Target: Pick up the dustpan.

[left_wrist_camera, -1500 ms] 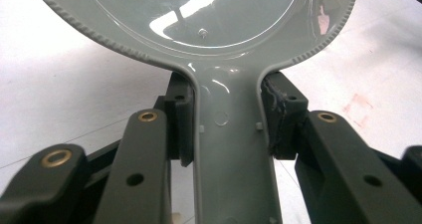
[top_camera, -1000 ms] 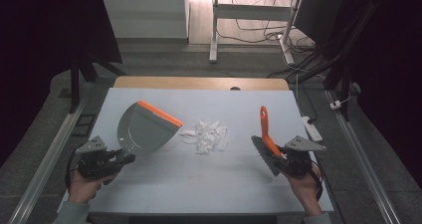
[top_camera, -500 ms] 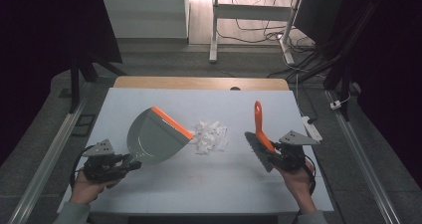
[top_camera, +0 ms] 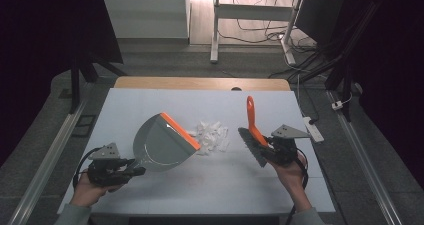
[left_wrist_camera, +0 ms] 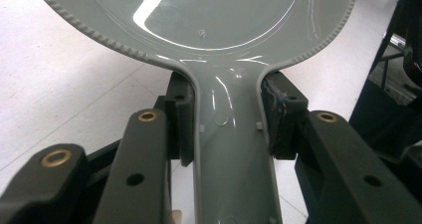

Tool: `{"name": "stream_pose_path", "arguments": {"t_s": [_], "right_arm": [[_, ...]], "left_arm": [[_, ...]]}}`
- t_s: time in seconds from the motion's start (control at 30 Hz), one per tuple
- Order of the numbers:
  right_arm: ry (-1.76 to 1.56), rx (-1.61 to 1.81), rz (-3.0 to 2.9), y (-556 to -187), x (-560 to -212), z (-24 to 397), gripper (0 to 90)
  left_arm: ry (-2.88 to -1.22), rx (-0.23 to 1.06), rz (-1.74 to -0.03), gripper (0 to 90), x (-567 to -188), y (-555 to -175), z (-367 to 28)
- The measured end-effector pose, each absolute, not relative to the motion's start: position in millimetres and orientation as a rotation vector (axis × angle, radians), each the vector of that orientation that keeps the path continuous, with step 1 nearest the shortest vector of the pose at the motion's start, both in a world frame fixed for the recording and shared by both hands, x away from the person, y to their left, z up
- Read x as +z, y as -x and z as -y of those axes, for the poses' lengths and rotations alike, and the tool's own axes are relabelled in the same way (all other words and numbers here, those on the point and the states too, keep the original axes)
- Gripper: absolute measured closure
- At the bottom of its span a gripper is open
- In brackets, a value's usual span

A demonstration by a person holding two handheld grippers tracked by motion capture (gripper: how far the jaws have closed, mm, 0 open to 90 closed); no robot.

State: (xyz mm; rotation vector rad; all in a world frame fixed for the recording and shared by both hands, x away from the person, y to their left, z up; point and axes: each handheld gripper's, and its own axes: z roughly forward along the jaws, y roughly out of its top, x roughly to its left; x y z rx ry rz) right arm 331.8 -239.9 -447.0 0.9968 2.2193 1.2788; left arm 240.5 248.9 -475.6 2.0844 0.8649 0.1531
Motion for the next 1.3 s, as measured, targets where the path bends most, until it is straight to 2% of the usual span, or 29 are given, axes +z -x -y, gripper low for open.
{"name": "stream_pose_path", "arguments": {"t_s": [0.93,1.13,1.3], "right_arm": [[-1.034,1.298,-2.2,-358.3,-445.1,233.1,70.6],[-1.034,1.292,-2.21,-362.7,-446.6,229.2,70.5],[-1.033,1.287,-2.219,-366.2,-448.8,226.3,70.5]], "left_arm": [[-2.241,0.09,-0.823,61.7,-481.3,-237.1,-248.9],[-2.284,0.066,-0.839,61.7,-483.7,-237.5,-254.2],[-2.288,0.065,-0.916,61.7,-490.1,-240.0,-269.0]]}}
